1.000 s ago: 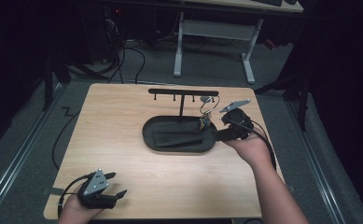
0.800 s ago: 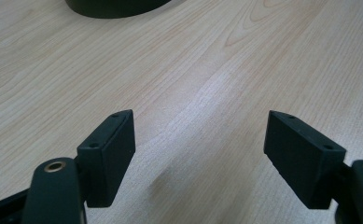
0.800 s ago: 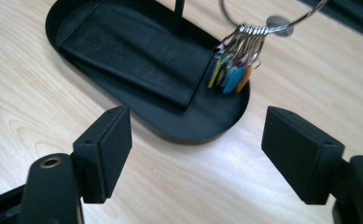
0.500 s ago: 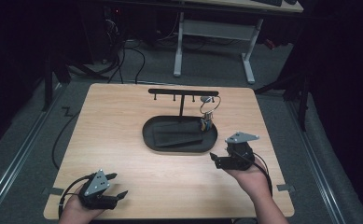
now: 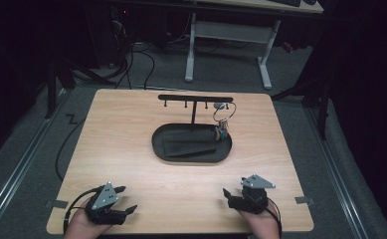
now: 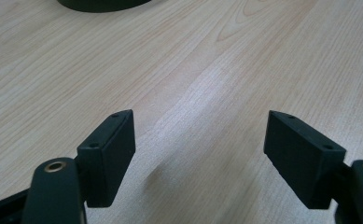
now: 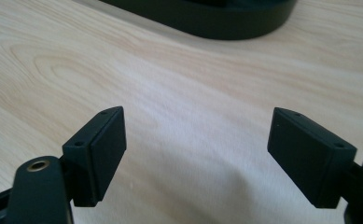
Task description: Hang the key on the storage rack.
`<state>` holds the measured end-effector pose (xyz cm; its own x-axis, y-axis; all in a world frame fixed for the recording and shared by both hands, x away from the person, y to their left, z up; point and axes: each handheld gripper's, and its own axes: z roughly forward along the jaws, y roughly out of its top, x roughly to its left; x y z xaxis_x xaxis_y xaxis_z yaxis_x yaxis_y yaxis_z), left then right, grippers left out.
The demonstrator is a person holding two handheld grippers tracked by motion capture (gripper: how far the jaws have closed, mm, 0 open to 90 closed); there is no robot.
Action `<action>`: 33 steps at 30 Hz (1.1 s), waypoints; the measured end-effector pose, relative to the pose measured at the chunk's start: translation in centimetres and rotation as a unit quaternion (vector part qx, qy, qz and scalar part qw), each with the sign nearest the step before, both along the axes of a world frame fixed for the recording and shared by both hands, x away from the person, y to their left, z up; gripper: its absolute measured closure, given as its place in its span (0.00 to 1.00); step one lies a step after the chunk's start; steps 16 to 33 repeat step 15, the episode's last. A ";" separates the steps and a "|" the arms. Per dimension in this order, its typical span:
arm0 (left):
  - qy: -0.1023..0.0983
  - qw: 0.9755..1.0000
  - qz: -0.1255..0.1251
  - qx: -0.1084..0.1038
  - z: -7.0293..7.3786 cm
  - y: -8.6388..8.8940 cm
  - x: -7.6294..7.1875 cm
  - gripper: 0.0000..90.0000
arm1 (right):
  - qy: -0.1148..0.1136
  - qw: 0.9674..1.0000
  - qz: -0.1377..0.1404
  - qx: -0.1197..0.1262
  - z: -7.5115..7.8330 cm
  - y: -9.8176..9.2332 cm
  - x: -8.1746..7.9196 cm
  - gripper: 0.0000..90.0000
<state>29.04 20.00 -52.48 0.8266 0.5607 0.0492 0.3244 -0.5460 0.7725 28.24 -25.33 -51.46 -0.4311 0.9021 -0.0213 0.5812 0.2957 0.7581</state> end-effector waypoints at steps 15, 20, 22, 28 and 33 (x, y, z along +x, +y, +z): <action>-0.005 1.000 -0.007 0.000 0.1 0.0 0.1 0.28 | -0.011 0.999 -0.026 0.016 -0.7 -0.6 -1.7 0.19; -0.005 1.000 -0.007 0.000 0.1 0.0 0.1 0.28 | -0.011 0.999 -0.026 0.016 -0.7 -0.6 -1.7 0.19; -0.005 1.000 -0.007 0.000 0.1 0.0 0.1 0.28 | -0.011 0.999 -0.026 0.016 -0.7 -0.6 -1.7 0.19; -0.005 1.000 -0.007 0.000 0.1 0.0 0.1 0.28 | -0.011 0.999 -0.026 0.016 -0.7 -0.6 -1.7 0.19; -0.005 1.000 -0.007 0.000 0.1 0.0 0.1 0.28 | -0.011 0.999 -0.026 0.016 -0.7 -0.6 -1.7 0.19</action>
